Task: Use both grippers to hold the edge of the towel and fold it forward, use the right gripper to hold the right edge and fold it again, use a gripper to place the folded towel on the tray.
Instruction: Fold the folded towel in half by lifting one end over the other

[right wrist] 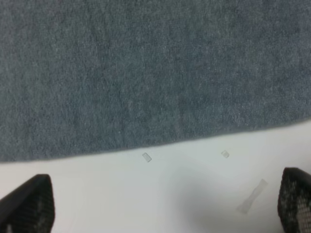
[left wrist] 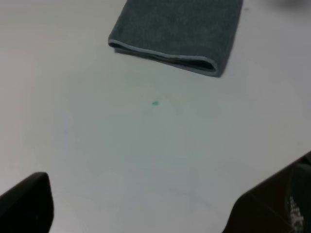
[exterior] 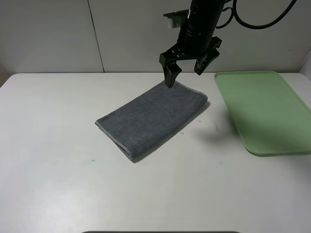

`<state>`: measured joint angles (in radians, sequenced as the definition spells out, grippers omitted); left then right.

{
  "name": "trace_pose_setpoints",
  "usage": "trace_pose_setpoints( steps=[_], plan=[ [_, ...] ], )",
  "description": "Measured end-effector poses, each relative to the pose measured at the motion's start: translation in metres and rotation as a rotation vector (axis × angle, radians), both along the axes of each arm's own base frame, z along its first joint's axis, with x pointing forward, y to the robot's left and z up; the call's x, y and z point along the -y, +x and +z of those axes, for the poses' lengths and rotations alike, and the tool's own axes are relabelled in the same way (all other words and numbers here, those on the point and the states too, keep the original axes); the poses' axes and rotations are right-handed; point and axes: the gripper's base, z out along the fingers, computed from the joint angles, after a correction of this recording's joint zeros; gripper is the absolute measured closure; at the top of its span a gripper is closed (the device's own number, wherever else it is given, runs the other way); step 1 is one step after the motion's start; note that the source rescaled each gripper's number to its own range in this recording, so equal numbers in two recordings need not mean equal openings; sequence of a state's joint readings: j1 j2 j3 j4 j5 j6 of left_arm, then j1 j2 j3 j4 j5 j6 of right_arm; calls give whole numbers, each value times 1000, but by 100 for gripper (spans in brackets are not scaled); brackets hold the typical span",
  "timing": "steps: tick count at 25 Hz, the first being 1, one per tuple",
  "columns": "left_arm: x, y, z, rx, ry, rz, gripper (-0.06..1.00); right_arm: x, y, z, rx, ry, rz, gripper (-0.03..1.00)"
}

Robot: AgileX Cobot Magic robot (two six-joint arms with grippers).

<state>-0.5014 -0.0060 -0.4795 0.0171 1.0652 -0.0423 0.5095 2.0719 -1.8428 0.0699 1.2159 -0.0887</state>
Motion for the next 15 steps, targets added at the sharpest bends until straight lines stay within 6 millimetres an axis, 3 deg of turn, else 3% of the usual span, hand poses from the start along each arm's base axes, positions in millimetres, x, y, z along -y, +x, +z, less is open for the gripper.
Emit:
trace_pose_setpoints(
  steps=[9,15],
  plan=[
    [2,0,0,2,4,201,0,1,2,0,33,-15,49,-3],
    [4,0,0,2,5,357,0,-5,12,4,145,42,45,-3]
  ],
)
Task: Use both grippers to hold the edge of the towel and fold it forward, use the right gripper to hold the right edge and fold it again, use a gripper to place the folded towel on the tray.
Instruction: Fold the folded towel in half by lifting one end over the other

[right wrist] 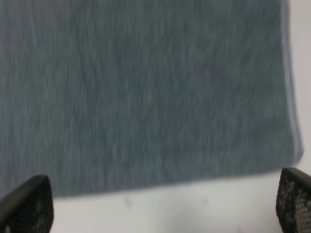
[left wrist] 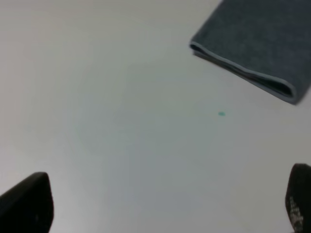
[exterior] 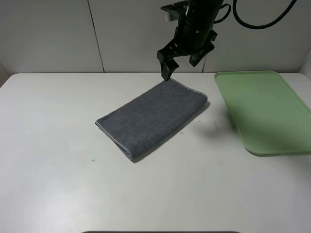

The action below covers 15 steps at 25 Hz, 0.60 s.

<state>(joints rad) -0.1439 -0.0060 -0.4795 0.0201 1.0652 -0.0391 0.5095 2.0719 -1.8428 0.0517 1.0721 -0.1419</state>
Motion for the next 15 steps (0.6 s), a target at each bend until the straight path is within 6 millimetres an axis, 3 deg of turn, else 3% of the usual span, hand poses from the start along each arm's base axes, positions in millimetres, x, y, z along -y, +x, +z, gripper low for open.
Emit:
trace_pose_setpoints(
  steps=[5,15],
  plan=[
    [1,0,0,0,0,63,0,-5,9,5,111,61,-6,-3],
    [1,0,0,0,0,64,0,-5,10,5,134,45,49,-3]
  ],
)
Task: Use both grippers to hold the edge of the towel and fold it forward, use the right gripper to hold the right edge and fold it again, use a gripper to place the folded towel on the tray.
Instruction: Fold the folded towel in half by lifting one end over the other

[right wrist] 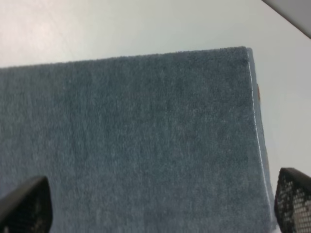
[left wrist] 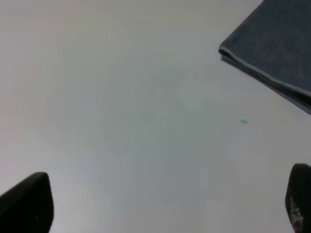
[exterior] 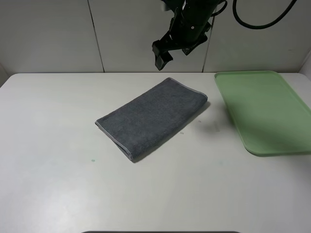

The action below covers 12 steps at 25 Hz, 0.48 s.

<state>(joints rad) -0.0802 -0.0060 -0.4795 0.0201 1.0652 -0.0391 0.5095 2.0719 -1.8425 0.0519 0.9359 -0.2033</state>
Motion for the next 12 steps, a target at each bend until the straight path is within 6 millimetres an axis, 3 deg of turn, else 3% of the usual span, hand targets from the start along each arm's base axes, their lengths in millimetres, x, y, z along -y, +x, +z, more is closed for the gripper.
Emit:
trace_pose_setpoints(
  steps=[9,12],
  plan=[
    [0,0,0,0,0,0,0,1,-2,-2,-8,-43,71,-3],
    [0,0,0,0,0,0,0,0,-1,-11,-26,-62,90,-3]
  ],
)
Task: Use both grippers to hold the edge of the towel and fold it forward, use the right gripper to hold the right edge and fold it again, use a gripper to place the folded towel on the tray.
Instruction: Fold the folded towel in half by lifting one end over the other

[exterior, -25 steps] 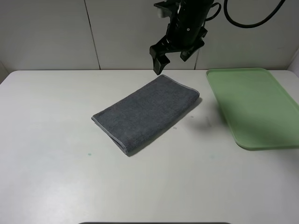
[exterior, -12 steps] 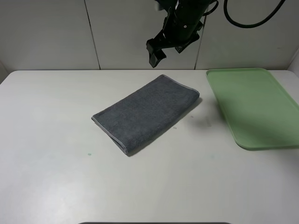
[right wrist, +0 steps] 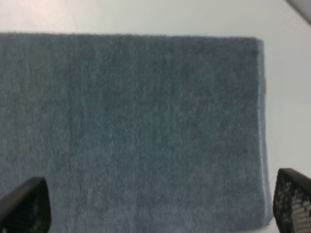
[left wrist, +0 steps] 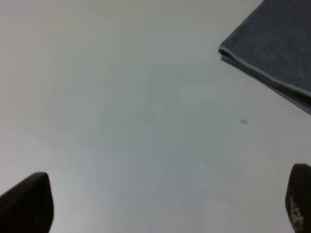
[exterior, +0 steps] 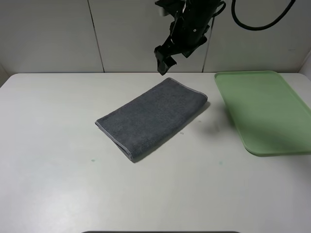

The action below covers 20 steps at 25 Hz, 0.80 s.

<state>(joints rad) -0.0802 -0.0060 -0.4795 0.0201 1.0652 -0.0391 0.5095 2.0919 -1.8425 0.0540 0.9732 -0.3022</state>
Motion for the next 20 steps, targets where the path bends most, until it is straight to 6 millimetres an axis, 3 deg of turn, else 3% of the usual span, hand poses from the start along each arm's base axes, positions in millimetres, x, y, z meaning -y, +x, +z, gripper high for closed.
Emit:
trace_pose_setpoints(
  steps=[5,20],
  plan=[
    [0,0,0,0,0,0,0,2,11,-25,-36,-34,14,-3],
    [0,0,0,0,0,0,0,33,77,-87,-74,-70,-54,-3]
  ],
)
